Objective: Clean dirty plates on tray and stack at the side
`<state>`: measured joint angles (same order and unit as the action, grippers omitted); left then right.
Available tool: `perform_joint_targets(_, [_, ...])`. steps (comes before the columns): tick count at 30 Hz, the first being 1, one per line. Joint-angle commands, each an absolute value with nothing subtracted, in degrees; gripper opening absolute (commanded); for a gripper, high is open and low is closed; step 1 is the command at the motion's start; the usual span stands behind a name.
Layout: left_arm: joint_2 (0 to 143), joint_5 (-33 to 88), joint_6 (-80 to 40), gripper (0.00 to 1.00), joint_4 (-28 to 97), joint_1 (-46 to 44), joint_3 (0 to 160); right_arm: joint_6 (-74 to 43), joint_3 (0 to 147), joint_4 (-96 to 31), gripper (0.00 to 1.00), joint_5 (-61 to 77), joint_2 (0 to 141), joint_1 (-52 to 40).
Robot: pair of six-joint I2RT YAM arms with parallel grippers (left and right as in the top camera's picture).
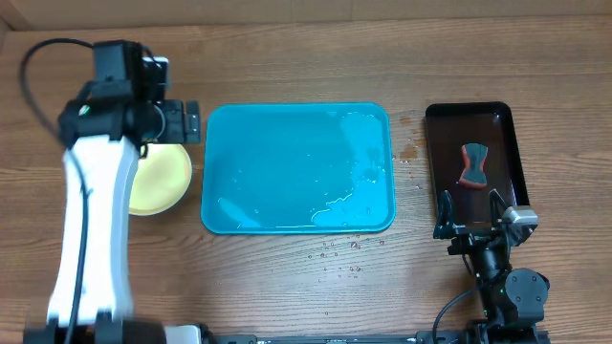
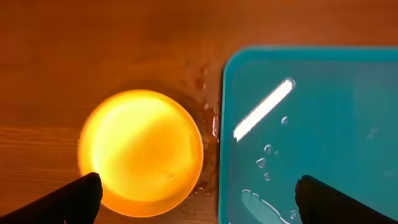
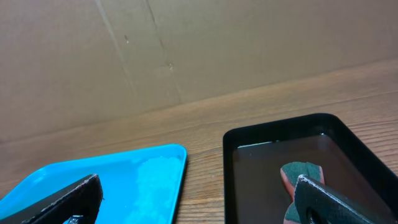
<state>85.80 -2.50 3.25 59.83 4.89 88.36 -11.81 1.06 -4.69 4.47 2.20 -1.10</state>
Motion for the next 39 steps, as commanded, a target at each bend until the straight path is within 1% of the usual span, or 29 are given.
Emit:
perform_joint_targets(1, [76.95, -4.40, 4.56, 1.00, 59.99, 4.93, 89.10, -12.03, 0.47, -4.45, 1.00, 3.97, 1.61, -0.73])
perform_joint_targets(4, [69.80, -5.39, 4.78, 0.99, 58.54, 4.97, 87.22, -12.03, 0.47, -4.45, 1.00, 3.97, 1.61, -0.73])
perform_joint_targets(7, [61.84, -4.80, 4.71, 0.99, 53.21, 5.17, 81.91, -12.03, 0.47, -4.45, 1.00, 3.97, 1.61, -0.73])
perform_joint_targets(11, [50.63, -3.16, 4.73, 1.00, 41.41, 5.23, 69.71, -12.03, 0.47, -4.45, 1.00, 3.97, 1.61, -0.73])
perform_joint_targets(17, [33.36, 0.69, 4.71, 1.00, 20.60, 5.23, 46.11, -12.03, 0.47, -4.45, 1.00, 3.97, 1.61, -0.73])
perform_joint_targets(25, [17.65, 4.54, 4.29, 1.00, -0.99, 5.23, 20.18, -12.03, 0.47, -4.45, 1.00, 3.97, 1.61, -0.73])
perform_joint_targets(29, [11.44, 4.54, 4.25, 1.00, -4.95, 5.23, 12.95, -12.03, 0.47, -4.45, 1.00, 3.97, 1.61, -0.73])
perform_joint_targets(39, [2.15, 4.47, 4.29, 1.00, -4.64, 5.23, 3.57, -12.03, 0.47, -4.45, 1.00, 3.97, 1.61, -0.73])
